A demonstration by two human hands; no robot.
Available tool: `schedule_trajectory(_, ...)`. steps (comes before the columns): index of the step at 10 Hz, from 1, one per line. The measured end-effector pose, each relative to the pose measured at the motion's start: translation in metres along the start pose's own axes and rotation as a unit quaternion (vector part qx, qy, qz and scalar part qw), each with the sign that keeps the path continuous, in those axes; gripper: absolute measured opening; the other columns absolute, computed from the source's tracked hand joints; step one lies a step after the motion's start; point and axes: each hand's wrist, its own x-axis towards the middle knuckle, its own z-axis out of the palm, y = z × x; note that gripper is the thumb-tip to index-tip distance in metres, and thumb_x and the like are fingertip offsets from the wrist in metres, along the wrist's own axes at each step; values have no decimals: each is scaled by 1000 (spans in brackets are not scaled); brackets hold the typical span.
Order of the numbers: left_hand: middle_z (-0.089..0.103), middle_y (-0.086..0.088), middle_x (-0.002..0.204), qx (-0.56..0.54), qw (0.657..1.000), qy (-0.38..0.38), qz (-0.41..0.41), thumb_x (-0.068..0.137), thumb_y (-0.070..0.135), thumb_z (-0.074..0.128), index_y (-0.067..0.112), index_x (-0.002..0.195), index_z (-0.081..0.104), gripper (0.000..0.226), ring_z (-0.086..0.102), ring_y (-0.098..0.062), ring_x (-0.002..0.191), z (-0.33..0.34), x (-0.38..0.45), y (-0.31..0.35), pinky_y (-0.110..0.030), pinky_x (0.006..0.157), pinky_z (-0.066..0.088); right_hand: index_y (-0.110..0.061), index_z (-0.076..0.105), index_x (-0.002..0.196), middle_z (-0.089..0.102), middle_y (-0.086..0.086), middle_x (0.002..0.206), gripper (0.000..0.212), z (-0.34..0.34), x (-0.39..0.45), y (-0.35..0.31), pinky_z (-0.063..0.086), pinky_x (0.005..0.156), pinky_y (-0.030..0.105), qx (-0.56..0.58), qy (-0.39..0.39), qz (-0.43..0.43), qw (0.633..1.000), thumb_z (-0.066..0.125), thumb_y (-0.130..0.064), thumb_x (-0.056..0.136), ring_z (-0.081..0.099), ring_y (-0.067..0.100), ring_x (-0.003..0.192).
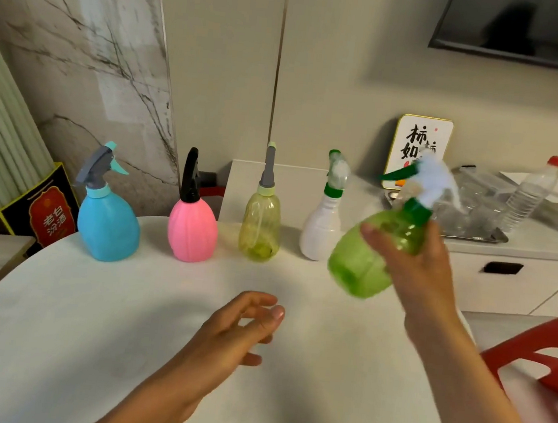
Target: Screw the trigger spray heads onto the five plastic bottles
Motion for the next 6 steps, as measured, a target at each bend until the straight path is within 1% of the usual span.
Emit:
schedule_trajectory(1, 67, 17, 112, 35, 999, 8, -3, 71, 58, 69, 48, 103, 67, 33, 67, 0, 96, -2, 0, 0, -26, 80, 57, -22, 51, 120, 64, -4, 110, 71, -14, 70, 13, 46, 82, 36, -205, 154, -39, 966, 80, -57, 65, 62, 27, 103)
schedule_trajectory(2, 67, 21, 109, 48, 999, 7, 3, 66, 56, 70, 51, 100, 66, 35, 67, 2, 93, -3, 2, 2, -23, 79, 54, -18, 48, 123, 65, 5, 118, 78, -8, 102, 37, 45, 83, 40, -274, 184, -36, 943, 79, -59, 65, 60, 33, 108)
schedule_trajectory(3, 61, 36, 105, 78, 997, 6, -4, 57, 62, 70, 56, 101, 60, 45, 63, 10, 94, -3, 6, 0, -17, 79, 50, -17, 44, 127, 64, 10, 122, 81, 8, 126, 86, 48, 88, 46, -286, 162, -10, 944, 80, -55, 65, 59, 38, 110)
schedule_trajectory(4, 58, 41, 103, 90, 996, 7, -17, 62, 55, 71, 59, 99, 58, 40, 61, 14, 95, -6, 12, -3, -11, 74, 50, -19, 41, 132, 63, 10, 125, 84, 17, 128, 115, 48, 86, 44, -287, 107, 10, 952, 82, -52, 67, 59, 38, 111)
schedule_trajectory(5, 61, 37, 100, 78, 996, -7, -46, 70, 44, 74, 58, 94, 61, 31, 63, 11, 93, -10, 16, -4, -11, 71, 52, -25, 35, 139, 60, 7, 130, 90, 21, 129, 133, 47, 86, 44, -288, 84, -1, 954, 82, -52, 68, 58, 37, 114)
schedule_trajectory(6, 65, 31, 101, 69, 993, -38, -84, 70, 43, 72, 55, 94, 63, 29, 66, 6, 92, -10, 16, 0, -15, 74, 53, -27, 33, 139, 60, 7, 130, 91, 18, 134, 137, 47, 85, 45, -279, 105, -5, 955, 80, -55, 67, 58, 38, 114)
